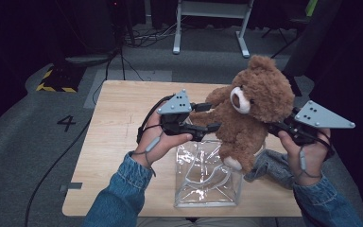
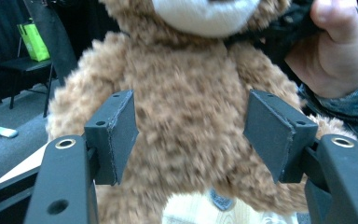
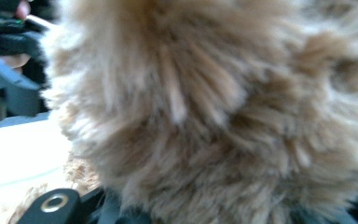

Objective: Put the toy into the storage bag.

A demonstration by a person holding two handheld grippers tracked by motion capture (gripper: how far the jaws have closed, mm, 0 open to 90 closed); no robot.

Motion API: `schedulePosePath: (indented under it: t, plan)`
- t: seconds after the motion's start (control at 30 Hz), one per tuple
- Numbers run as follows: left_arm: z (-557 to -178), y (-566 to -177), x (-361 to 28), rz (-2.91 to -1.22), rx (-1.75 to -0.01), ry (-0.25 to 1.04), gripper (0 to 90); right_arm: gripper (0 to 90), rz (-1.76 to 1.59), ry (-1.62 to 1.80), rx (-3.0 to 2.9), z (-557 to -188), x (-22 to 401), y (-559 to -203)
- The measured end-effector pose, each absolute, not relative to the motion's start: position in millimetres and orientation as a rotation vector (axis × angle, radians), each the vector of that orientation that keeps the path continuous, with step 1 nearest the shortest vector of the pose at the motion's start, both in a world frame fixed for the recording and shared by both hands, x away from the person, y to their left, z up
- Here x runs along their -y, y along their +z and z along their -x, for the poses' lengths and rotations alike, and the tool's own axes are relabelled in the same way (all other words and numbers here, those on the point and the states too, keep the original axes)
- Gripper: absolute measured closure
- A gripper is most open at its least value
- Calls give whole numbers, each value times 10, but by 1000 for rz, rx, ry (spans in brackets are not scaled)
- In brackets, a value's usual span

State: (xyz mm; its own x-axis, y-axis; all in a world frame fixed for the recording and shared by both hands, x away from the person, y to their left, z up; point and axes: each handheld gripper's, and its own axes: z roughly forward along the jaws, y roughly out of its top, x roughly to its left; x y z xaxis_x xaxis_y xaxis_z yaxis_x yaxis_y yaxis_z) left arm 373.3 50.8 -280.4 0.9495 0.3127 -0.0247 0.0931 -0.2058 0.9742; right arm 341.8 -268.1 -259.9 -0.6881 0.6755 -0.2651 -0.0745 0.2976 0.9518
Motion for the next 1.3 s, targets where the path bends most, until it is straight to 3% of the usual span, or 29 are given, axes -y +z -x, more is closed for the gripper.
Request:
schedulePosePath:
  t: [0.3, 0.4, 0.77, 1.3]
  plan:
    - [-3711, -2850, -600, -1778, -320, 207, 337, 645, -496, 1379, -2008, -3447, 2505, -2893]
    - [-3712, -2877, -701, -1761, -344, 210, 335, 635, -486, 1248, -1990, -3374, 2625, -2946]
    - [-3706, -2966, -842, -1754, -389, 214, 328, 620, -577, 1247, -1995, -3303, 2869, -3049]
    - [-3692, -3124, -1130, -1734, -467, 234, 321, 615, -601, 1168, -2222, -3373, 2628, -3295]
